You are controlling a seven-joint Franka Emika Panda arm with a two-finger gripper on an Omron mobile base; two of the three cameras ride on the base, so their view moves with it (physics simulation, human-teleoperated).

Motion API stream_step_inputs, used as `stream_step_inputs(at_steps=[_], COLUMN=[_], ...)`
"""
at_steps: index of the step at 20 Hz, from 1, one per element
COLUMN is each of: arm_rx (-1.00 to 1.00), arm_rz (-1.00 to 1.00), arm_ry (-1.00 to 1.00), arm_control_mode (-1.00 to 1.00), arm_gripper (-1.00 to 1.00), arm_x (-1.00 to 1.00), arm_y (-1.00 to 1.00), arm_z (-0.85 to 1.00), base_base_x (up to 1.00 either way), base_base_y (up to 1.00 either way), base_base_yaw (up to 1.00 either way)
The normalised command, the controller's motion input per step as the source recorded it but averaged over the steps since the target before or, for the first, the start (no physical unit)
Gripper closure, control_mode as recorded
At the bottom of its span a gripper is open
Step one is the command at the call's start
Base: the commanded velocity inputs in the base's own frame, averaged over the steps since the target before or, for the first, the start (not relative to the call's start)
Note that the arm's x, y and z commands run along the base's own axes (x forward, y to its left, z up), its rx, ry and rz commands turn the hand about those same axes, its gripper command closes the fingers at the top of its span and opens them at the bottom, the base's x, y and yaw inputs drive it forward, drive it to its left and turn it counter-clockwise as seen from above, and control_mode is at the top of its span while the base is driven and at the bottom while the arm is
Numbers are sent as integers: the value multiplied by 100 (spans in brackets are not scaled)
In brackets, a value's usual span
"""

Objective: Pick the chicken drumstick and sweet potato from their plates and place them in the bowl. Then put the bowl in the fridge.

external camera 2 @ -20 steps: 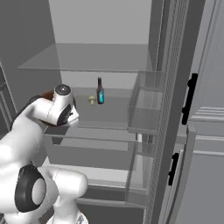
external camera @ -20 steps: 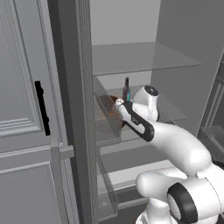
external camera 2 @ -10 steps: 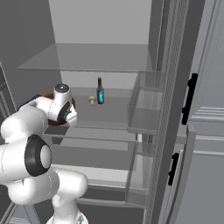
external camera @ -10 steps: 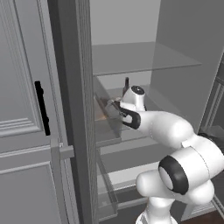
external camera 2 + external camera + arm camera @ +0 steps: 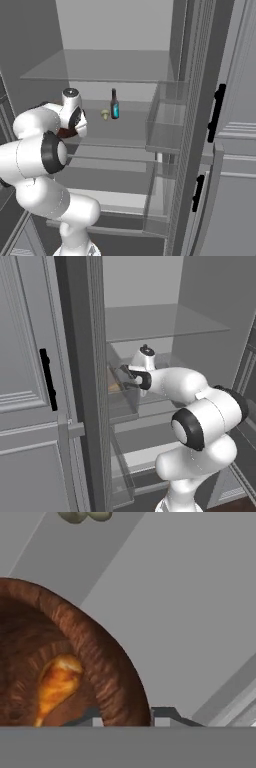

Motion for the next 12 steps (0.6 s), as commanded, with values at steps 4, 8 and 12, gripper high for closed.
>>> stream_step_inputs(at_steps=[4, 8, 12], arm_rx=[0, 0, 1], arm_rz=[-11, 0, 0], arm_ry=[0, 0, -6], arm_control_mode=[-100, -100, -100], arm_gripper=[-100, -100, -100], arm_x=[37, -9, -39], arm_y=[16, 0, -9], arm_z=[-1, 0, 0], base_base_x=[0, 0, 0], base_base_y=[0, 0, 0], base_base_yaw=[0, 0, 0])
